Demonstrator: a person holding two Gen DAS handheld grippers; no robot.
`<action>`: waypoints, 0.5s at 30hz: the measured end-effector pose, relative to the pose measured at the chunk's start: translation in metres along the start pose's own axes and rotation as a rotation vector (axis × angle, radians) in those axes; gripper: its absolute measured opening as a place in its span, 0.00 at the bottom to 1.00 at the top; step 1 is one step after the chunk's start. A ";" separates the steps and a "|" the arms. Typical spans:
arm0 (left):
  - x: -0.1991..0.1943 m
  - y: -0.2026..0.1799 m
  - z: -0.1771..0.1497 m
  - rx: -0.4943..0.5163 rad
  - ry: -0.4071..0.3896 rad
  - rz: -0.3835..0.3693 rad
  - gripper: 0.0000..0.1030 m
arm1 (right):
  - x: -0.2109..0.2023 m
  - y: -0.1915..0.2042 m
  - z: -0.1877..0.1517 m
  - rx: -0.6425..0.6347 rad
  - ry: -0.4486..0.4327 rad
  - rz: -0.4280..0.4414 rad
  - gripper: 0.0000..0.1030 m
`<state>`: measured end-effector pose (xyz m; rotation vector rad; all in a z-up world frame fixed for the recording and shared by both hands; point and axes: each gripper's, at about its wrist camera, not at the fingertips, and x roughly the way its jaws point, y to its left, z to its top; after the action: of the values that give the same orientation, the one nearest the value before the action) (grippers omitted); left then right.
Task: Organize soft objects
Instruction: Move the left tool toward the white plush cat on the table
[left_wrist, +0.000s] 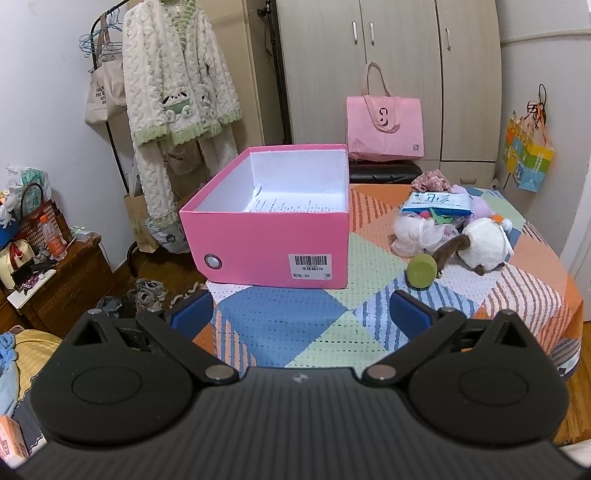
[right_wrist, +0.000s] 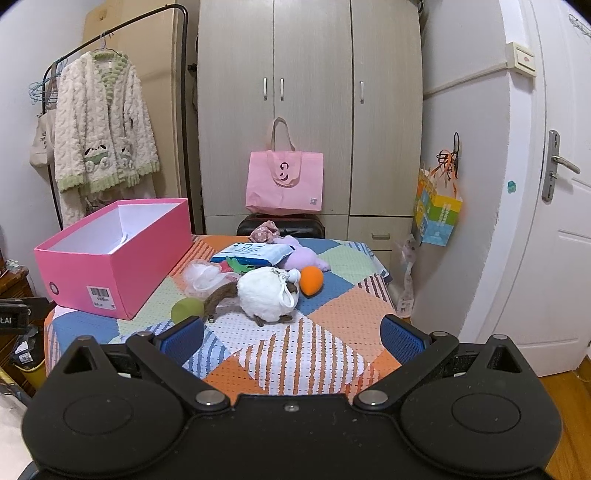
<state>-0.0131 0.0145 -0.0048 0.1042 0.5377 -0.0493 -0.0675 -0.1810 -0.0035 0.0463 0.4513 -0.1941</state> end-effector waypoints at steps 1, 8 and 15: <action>0.000 -0.001 0.000 0.007 0.004 -0.003 1.00 | -0.001 0.000 0.001 -0.009 0.002 0.005 1.00; 0.005 -0.017 0.008 0.050 0.036 -0.070 1.00 | -0.005 -0.001 0.012 -0.106 0.005 0.103 1.00; 0.010 -0.050 0.031 0.136 0.019 -0.131 1.00 | 0.004 -0.008 0.017 -0.180 -0.006 0.203 1.00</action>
<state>0.0077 -0.0389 0.0118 0.2022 0.5597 -0.2134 -0.0584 -0.1911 0.0104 -0.0843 0.4532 0.0463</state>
